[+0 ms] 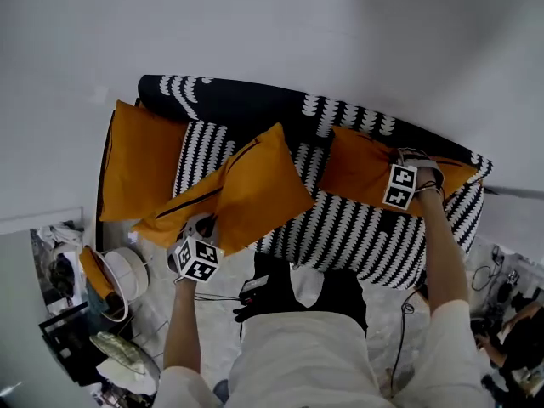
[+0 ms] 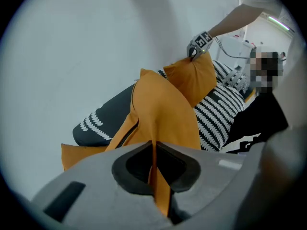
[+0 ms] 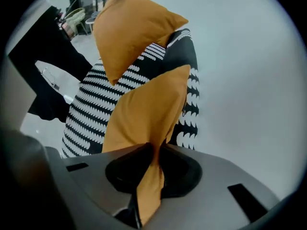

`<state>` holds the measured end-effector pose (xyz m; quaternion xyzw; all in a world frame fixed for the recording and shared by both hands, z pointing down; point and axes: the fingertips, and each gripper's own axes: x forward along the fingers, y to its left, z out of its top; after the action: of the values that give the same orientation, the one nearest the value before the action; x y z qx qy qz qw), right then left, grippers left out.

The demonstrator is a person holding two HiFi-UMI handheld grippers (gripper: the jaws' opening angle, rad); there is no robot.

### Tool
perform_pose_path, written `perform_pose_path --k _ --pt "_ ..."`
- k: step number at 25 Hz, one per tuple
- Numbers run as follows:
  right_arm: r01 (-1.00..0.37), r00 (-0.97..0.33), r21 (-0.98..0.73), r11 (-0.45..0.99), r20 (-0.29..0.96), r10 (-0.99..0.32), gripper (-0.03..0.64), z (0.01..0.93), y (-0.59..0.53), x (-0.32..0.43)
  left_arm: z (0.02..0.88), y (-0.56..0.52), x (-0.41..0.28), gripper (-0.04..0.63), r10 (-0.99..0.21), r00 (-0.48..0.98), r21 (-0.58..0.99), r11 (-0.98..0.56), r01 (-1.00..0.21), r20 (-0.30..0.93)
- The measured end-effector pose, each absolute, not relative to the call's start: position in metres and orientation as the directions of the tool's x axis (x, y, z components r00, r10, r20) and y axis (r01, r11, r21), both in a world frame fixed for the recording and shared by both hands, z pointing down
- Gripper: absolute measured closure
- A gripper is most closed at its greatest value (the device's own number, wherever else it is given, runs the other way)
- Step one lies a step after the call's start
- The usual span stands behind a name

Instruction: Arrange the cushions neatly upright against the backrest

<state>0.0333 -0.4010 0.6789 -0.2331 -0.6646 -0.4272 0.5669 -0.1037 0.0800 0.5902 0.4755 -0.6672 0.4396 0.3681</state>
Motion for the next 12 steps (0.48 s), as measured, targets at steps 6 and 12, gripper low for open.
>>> perform_pose_path --k 6,12 --pt "0.529 -0.244 0.444 0.724 0.896 -0.371 0.566 0.653 -0.407 0.029 0.602 0.079 -0.158 0.578 -0.403 -0.157 -0.165 0.015 -0.986 0.902" --pt "0.175 -0.266 0.510 0.842 0.848 -0.458 0.572 0.601 -0.375 0.044 0.600 0.071 -0.208 0.578 -0.457 -0.100 -0.188 -0.152 -0.970 0.884"
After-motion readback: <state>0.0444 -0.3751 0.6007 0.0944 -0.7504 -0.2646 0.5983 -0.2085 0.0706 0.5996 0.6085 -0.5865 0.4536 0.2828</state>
